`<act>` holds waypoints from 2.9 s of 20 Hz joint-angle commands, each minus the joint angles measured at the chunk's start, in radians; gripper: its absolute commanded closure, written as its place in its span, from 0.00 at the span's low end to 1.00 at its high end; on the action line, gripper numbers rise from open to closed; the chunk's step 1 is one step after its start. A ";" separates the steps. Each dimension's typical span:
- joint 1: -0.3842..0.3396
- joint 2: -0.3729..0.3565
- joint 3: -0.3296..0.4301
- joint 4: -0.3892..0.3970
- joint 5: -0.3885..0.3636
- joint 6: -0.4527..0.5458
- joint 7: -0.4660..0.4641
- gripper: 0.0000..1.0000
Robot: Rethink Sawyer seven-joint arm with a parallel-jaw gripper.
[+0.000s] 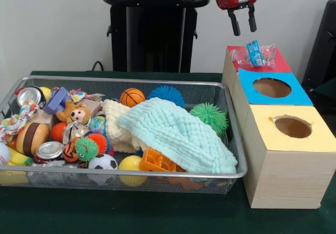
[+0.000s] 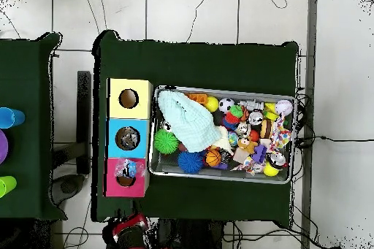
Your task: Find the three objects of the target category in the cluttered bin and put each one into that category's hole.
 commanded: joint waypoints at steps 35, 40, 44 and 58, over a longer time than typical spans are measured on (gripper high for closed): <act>0.145 0.189 -0.122 -0.217 0.132 -0.251 0.048 0.00; 0.164 0.196 -0.146 -0.214 0.162 -0.302 0.053 0.00; 0.178 0.208 -0.165 -0.212 0.186 -0.341 0.054 0.00; 0.175 0.230 -0.154 -0.221 0.198 -0.398 0.067 0.00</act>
